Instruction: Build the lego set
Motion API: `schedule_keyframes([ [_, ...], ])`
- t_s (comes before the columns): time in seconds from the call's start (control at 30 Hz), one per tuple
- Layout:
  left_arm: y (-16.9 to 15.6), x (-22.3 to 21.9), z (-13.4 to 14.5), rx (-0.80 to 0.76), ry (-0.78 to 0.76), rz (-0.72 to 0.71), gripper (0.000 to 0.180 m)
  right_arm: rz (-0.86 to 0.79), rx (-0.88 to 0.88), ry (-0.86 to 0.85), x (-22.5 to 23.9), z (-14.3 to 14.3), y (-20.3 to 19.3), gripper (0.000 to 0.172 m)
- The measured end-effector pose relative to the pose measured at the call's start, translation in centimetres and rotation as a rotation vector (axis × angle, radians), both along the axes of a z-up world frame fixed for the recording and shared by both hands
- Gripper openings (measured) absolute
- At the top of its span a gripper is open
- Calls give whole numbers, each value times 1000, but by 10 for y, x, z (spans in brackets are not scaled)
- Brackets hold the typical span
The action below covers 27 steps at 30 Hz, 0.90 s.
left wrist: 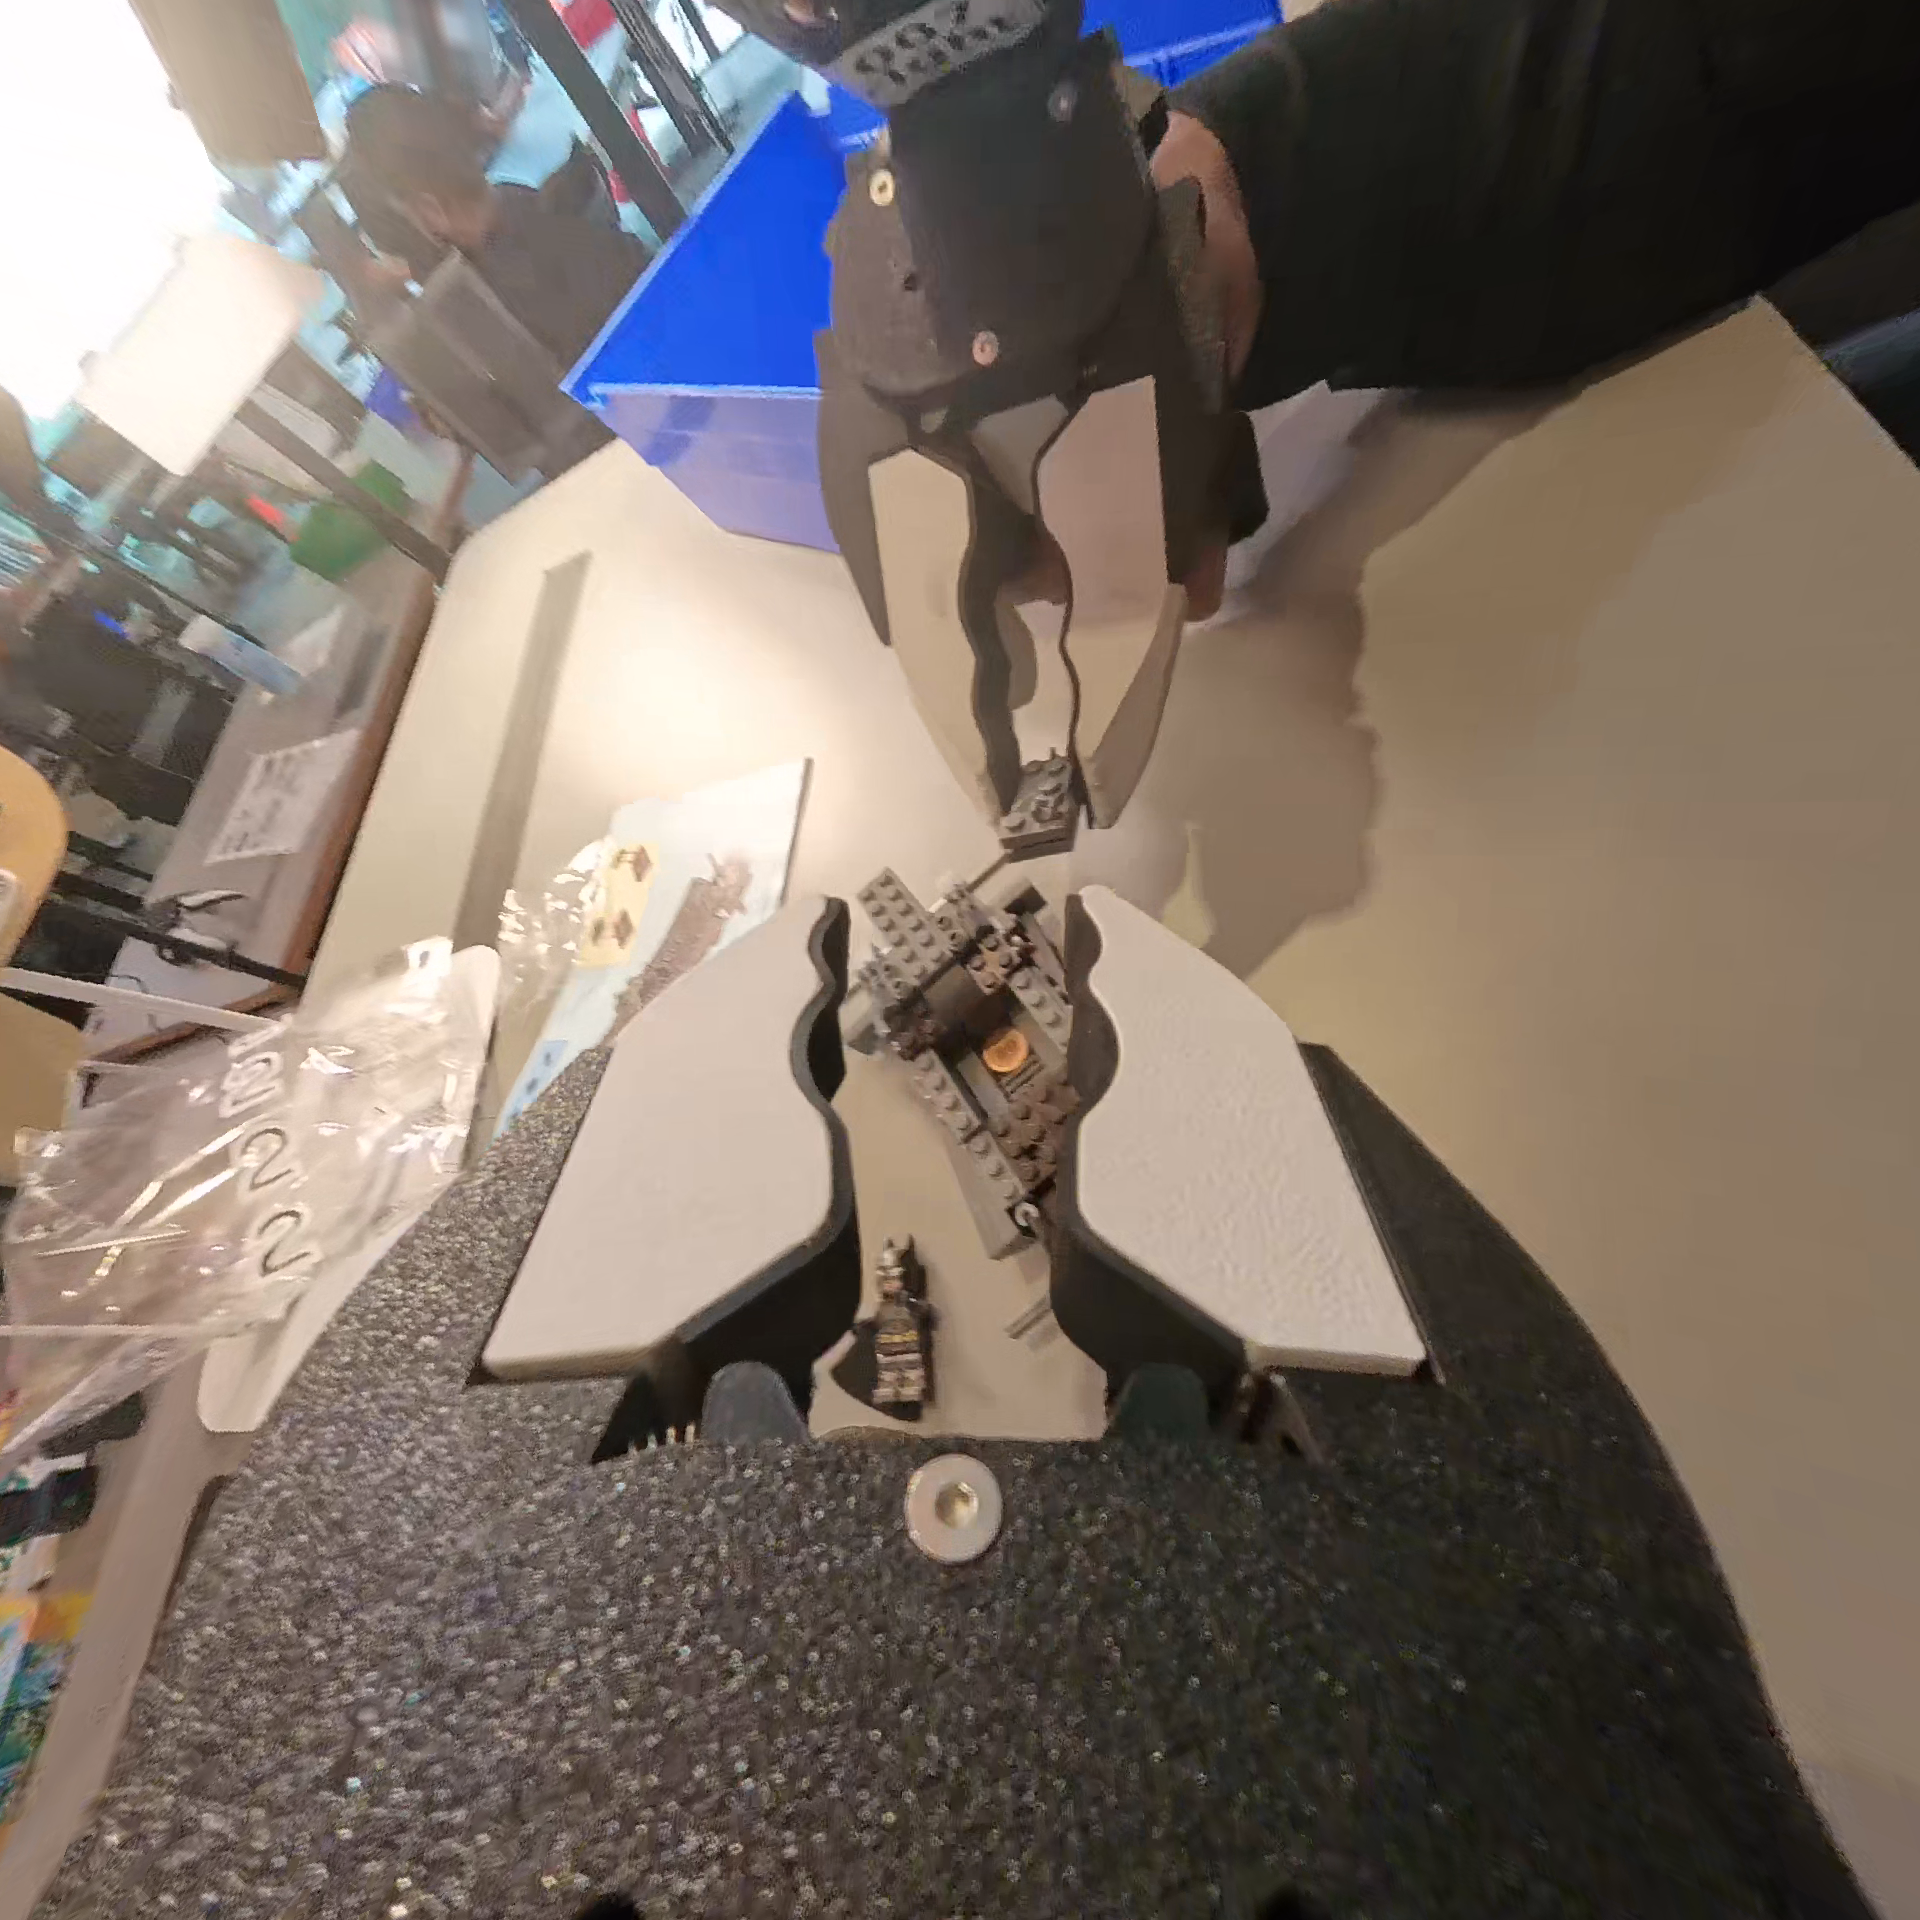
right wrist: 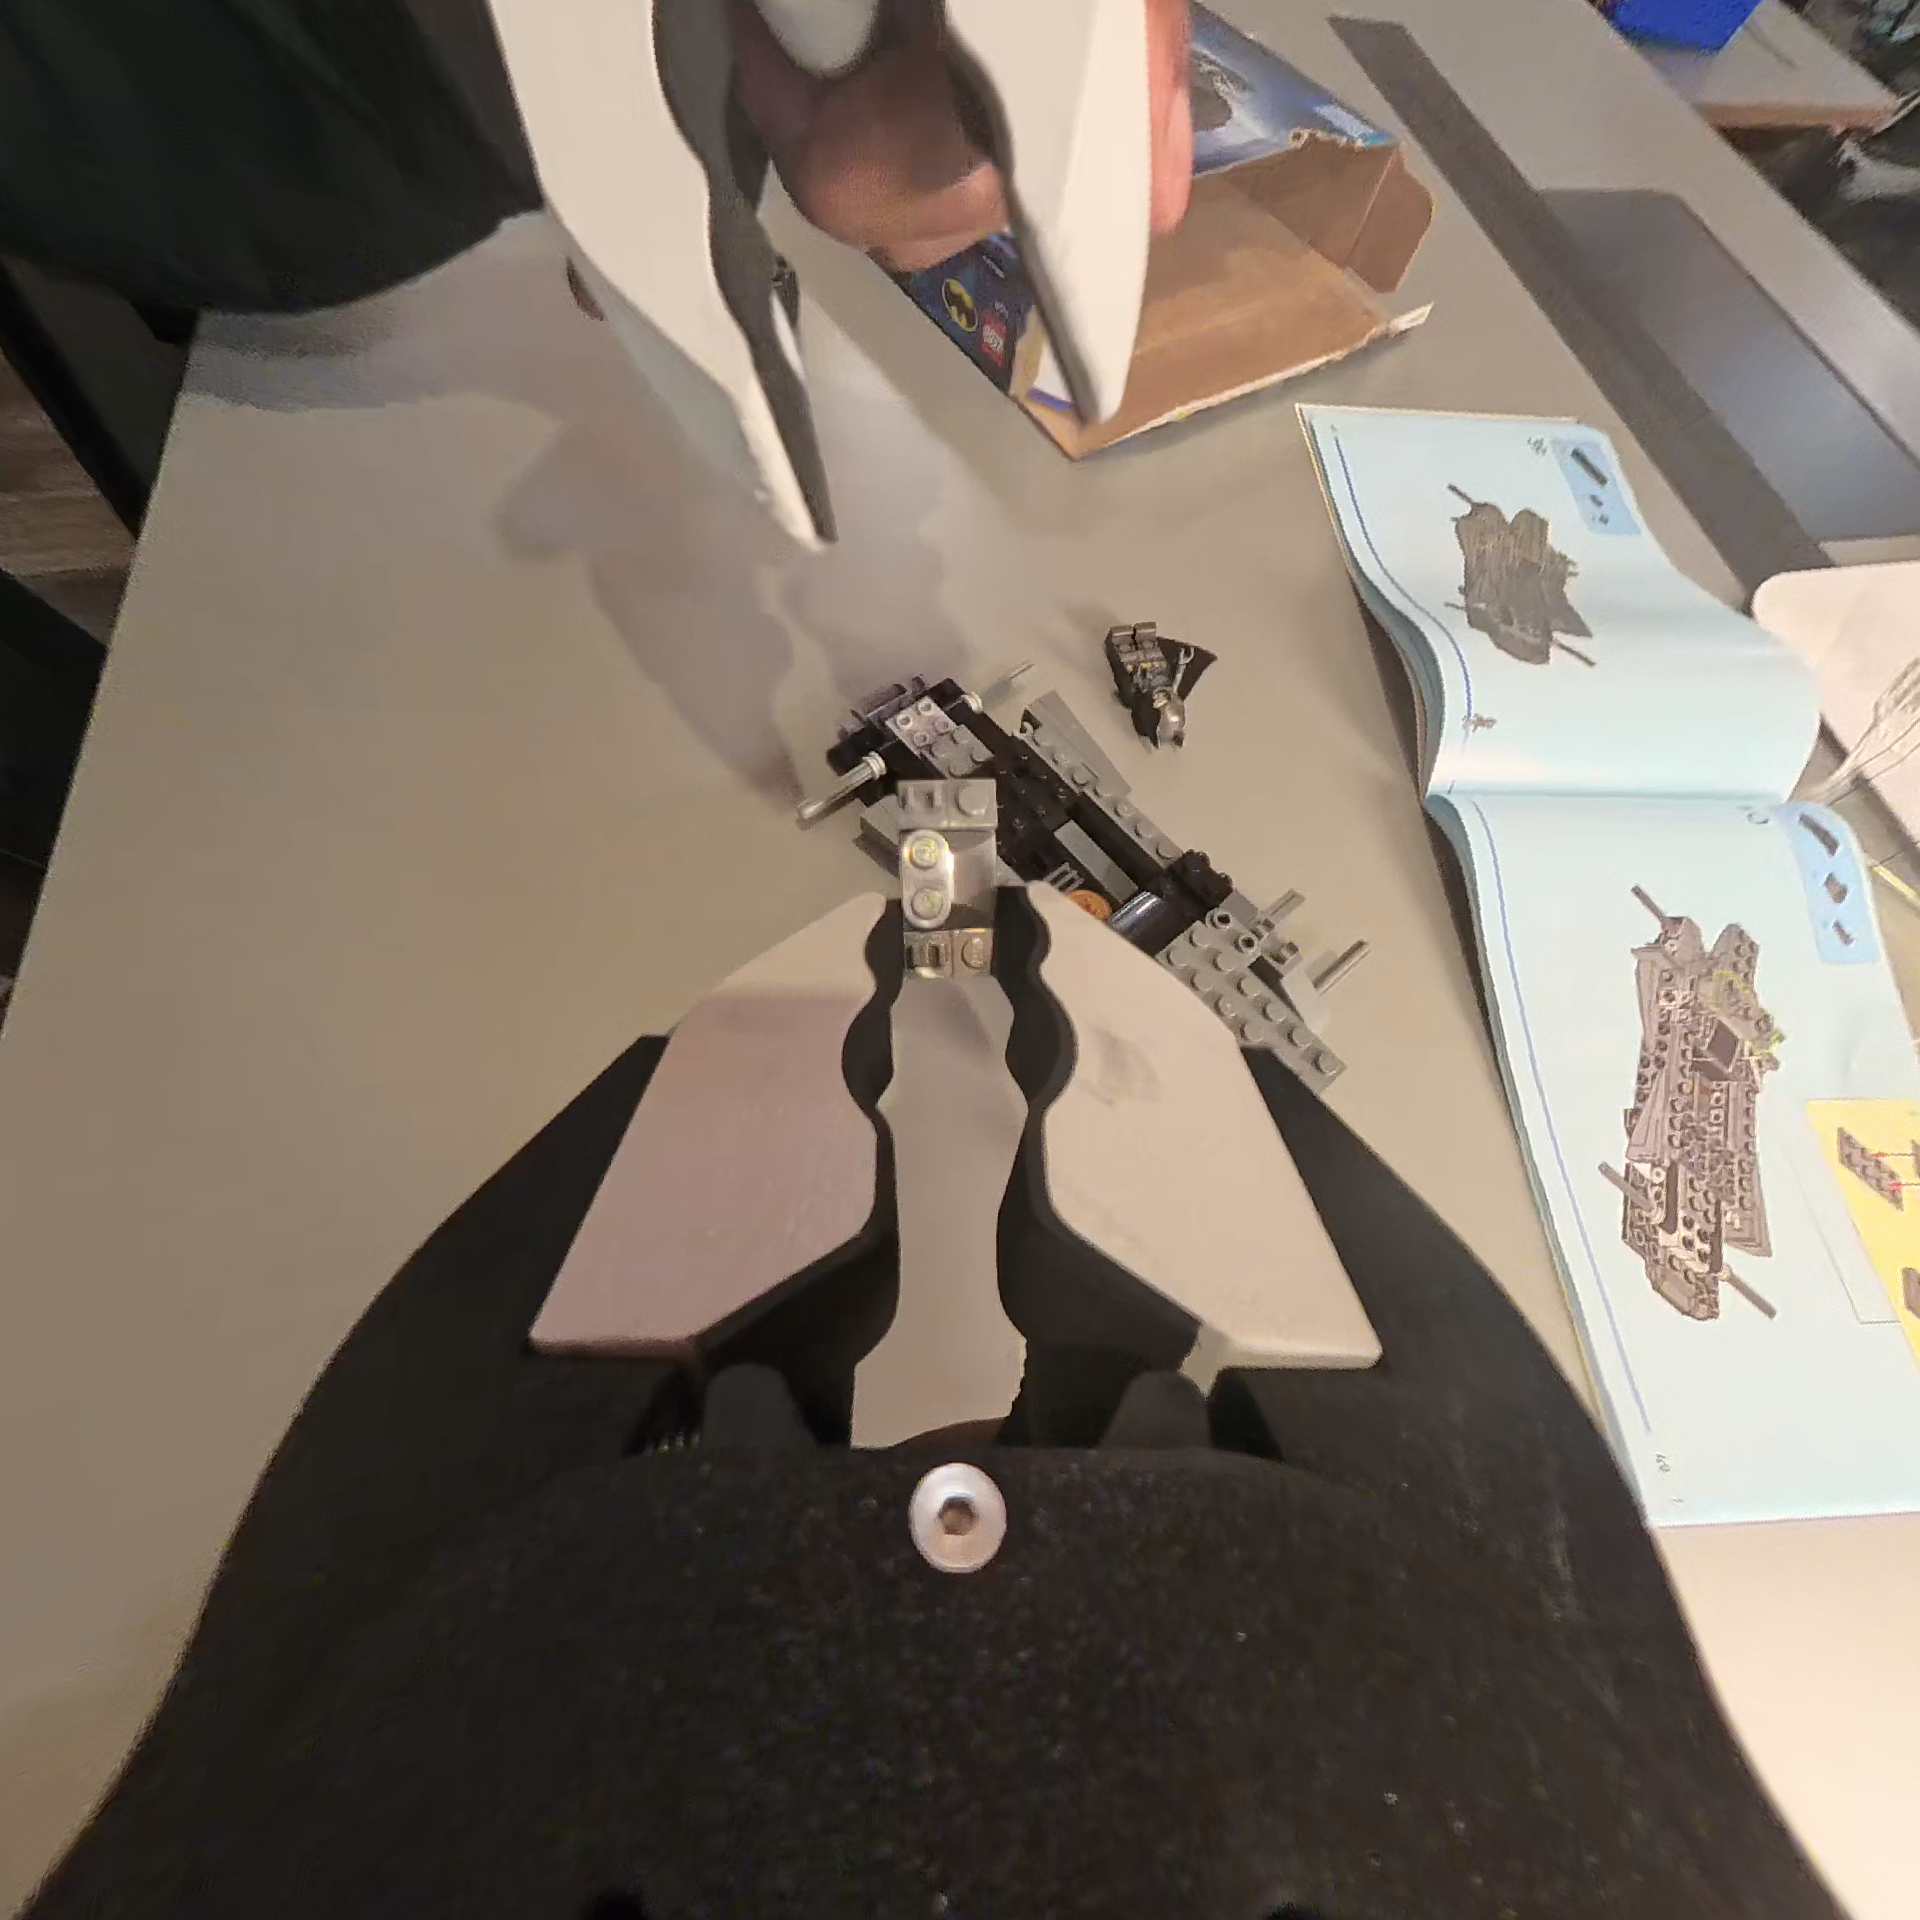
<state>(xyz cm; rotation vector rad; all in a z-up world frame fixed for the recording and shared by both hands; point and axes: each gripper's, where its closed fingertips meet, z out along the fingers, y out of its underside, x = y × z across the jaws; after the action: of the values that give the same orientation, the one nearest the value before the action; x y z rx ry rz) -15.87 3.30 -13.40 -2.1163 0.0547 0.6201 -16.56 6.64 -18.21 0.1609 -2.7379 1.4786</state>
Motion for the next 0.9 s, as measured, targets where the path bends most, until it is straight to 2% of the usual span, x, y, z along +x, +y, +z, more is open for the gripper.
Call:
schedule_keyframes([
  [0.13,-6,-14,25,29,84,-49,38,-18,66,-23,-11,13,-4,18],
  [0.27,-14,-20,56,14,155,-131,39,15,120,28,-20,55,-16,17],
  [0.4,-20,-19,86,91,255,-206,37,33,101,41,-26,97,-35,17],
  [0.47,-27,-21,92,71,305,-188,37,36,94,32,-25,108,-44,17],
  [0.6,-42,-18,96,50,395,-173,38,56,129,48,-21,114,-56,17],
  [0.73,-55,-19,88,1,463,-165,38,84,144,73,-20,119,-66,17],
  [0.9,-54,-25,89,-31,573,-153,38,134,166,84,-19,114,-76,17],
])
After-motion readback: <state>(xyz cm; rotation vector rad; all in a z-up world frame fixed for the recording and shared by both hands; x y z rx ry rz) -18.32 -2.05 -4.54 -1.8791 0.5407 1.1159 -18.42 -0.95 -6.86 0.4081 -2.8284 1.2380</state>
